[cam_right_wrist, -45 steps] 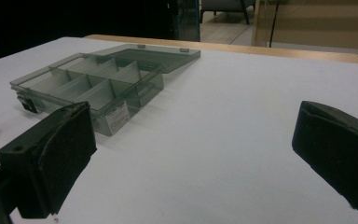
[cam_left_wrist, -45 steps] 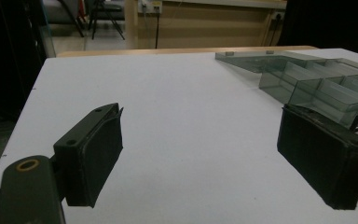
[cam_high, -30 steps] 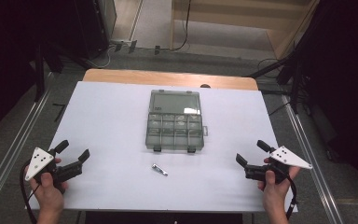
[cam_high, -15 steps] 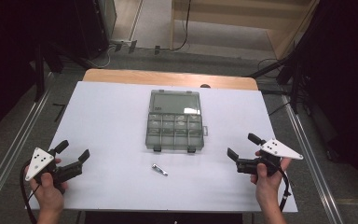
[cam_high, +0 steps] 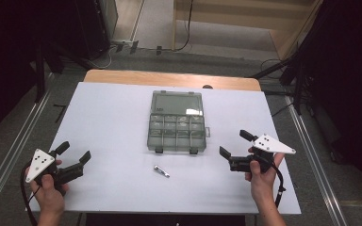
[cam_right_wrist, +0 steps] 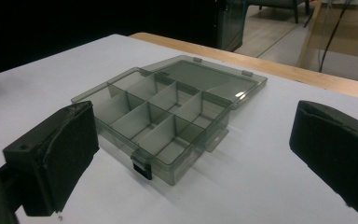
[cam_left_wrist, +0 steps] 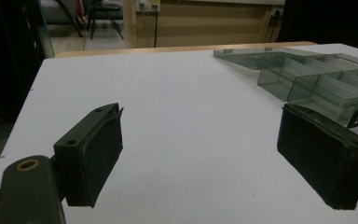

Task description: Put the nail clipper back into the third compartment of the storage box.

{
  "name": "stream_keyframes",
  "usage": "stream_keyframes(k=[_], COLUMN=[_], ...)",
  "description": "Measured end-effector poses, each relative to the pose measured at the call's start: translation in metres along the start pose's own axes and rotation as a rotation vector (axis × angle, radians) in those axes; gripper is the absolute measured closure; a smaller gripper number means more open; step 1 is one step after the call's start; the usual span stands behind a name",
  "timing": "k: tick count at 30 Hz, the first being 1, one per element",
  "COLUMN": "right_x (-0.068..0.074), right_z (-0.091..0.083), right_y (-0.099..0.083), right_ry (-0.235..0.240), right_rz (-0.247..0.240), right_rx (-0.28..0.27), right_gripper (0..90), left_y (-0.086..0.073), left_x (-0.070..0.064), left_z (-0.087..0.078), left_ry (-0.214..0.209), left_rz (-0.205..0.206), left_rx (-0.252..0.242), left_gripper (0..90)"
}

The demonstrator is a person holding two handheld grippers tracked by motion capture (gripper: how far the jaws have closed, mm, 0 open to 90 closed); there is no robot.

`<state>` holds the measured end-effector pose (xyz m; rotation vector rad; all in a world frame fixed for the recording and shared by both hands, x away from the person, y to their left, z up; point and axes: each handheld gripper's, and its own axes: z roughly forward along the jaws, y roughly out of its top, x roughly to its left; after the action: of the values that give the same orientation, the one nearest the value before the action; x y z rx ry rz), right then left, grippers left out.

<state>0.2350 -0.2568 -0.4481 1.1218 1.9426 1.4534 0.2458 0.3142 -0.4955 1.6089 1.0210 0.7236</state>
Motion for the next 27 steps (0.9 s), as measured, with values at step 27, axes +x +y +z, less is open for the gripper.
stream_keyframes(k=[27], right_x=[0.037], right_z=[0.047], right_y=[0.017], right_ry=[0.089], right_rz=[-0.055], right_rx=[0.097], right_gripper=[0.0], left_y=[0.000], left_x=[-0.001], left_z=[0.000], left_ry=[-0.001], left_rz=[0.013], left_rx=[0.004], left_gripper=[14.1])
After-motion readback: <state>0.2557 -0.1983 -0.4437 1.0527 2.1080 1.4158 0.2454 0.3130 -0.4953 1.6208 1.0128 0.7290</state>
